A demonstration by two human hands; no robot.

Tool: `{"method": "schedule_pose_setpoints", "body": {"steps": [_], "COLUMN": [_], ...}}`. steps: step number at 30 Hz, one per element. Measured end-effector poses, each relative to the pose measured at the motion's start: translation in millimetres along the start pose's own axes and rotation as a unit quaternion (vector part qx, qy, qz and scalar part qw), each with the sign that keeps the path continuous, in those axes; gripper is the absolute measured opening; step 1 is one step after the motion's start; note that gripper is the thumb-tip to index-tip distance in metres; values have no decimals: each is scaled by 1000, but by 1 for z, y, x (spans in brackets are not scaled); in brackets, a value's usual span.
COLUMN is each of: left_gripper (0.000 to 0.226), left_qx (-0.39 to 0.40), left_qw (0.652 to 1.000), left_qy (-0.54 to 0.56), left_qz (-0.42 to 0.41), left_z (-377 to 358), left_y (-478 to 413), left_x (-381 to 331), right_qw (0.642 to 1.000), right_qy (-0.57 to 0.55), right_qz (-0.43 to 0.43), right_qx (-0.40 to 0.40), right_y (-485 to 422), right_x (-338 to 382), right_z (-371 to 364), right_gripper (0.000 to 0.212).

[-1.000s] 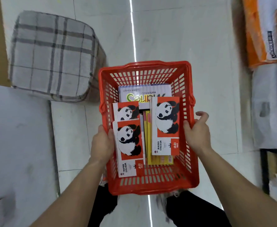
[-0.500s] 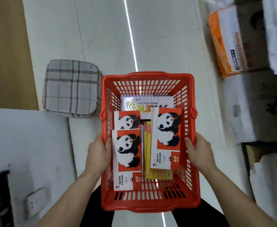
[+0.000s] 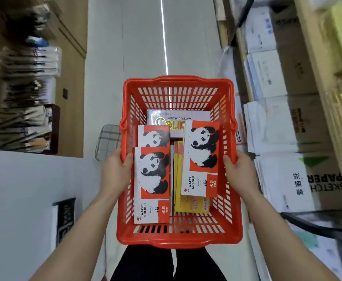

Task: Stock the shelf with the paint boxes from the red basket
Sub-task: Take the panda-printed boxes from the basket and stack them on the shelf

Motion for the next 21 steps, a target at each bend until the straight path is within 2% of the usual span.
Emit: {"method": "schedule_pose_setpoints", "body": {"steps": [4,9,15,21], "left_gripper": [22,20,16,25], "left_qx": [-9,-19,-20,-38], "left_qw": [999,996,994,992], "left_qy": [40,90,106,118], "left_qz": [-11,-20,-21,6], "left_z": [27,59,108,145], "left_y": [-51,-165,-308,-455], "left_x": [-54,-116,-178,-221], "right_qw": [998,995,993,989], "right_qy": [17,17,20,12], "right_qz": [50,85,101,141], "right_qx": [-21,-52,-59,-39], "right_y": [-46,-127,-222,-331], "right_x": [84,197,338,477], "right_z": [25,27,8,-35], "right_gripper": [28,8,7,13]}}
Point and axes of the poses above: each hand's wrist, its own y-axis away from the middle knuckle, its own z-axis out of the back of the hand, x = y × z, the point moved 9 cm from there along -y, towards the middle knuckle, and after that the axes turned 8 degrees about -x, right-handed, at the moved point
